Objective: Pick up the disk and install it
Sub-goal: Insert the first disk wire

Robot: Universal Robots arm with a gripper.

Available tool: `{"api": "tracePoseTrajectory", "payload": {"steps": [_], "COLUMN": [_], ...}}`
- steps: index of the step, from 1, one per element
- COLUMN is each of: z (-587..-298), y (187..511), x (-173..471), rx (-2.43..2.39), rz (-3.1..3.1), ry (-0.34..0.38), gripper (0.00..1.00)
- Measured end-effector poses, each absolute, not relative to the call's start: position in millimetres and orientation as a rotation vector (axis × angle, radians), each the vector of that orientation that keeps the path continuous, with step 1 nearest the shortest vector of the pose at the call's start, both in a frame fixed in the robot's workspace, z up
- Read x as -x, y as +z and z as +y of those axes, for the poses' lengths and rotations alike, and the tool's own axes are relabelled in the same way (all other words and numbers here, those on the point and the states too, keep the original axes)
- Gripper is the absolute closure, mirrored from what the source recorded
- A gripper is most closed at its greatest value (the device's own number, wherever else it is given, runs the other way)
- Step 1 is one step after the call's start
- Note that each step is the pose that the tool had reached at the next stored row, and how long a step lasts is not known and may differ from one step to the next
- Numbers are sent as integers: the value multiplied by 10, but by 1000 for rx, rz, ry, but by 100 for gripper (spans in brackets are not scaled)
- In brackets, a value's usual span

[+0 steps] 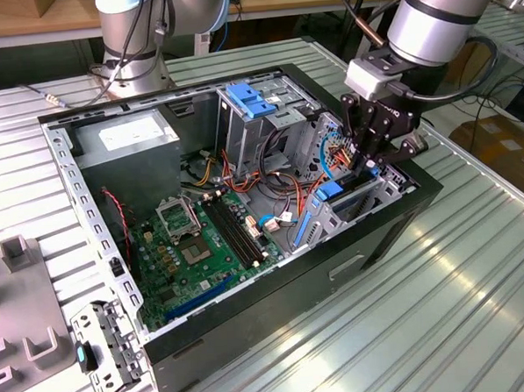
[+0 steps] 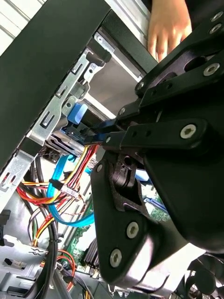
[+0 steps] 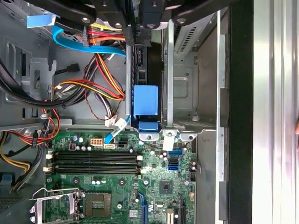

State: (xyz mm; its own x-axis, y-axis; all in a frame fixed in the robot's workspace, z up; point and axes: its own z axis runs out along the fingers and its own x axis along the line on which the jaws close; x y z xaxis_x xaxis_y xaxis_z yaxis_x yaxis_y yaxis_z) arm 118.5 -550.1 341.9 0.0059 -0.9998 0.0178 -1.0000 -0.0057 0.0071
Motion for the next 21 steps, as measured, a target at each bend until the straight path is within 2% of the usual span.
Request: {"api": "tracePoseTrajectory", "payload": {"steps": [2, 7, 8, 11, 21], "z": [-5501, -5500, -5500, -5500, -5500], "y": [3467, 3552, 3553, 3555, 3560], "x": [-1185, -1185, -1185, -1185, -1185], "rx": [-2215, -2215, -2215, -2215, -2215], "rz": [-2203, -2203, -2203, -2203, -2203], "ry": [12, 12, 12, 12, 12], "gripper": [70, 70, 71, 89, 89]}}
